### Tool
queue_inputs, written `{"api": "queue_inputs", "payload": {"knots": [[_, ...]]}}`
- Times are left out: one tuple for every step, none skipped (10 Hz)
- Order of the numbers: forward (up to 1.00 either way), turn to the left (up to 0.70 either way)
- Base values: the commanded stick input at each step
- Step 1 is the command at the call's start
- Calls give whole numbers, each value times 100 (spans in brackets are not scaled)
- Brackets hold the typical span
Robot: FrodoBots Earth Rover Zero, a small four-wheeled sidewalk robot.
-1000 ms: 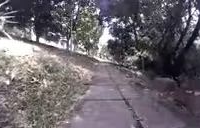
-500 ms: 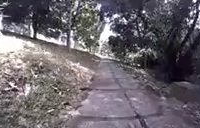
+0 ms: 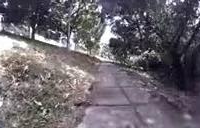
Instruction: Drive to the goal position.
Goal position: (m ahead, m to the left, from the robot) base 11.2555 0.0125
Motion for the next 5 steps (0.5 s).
{"api": "queue_inputs", "payload": {"knots": [[100,0],[100,0],[100,0],[100,0],[100,0]]}}
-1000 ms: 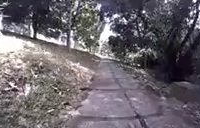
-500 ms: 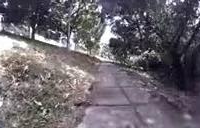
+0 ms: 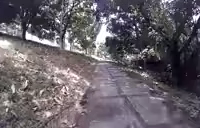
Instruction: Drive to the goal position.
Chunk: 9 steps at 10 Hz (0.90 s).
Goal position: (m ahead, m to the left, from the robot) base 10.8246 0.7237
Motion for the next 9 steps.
{"api": "queue_inputs", "payload": {"knots": [[100,0],[100,0],[100,0],[100,0],[100,0],[100,0],[100,0],[100,0],[100,0]]}}
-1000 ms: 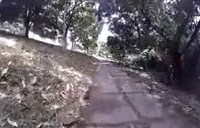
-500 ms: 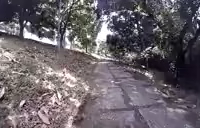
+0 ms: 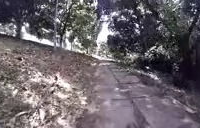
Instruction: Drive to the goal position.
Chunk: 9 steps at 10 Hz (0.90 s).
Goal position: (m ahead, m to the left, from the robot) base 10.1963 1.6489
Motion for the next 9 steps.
{"api": "queue_inputs", "payload": {"knots": [[100,0],[100,0],[100,0],[100,-22],[100,-40],[100,-30],[100,-9],[100,0],[100,0]]}}
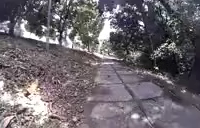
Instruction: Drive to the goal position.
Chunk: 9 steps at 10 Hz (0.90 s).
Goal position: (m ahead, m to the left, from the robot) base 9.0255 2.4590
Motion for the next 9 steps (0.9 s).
{"api": "queue_inputs", "payload": {"knots": [[100,0],[100,0],[100,0],[100,0],[100,0],[100,0],[100,0],[100,0],[100,0]]}}
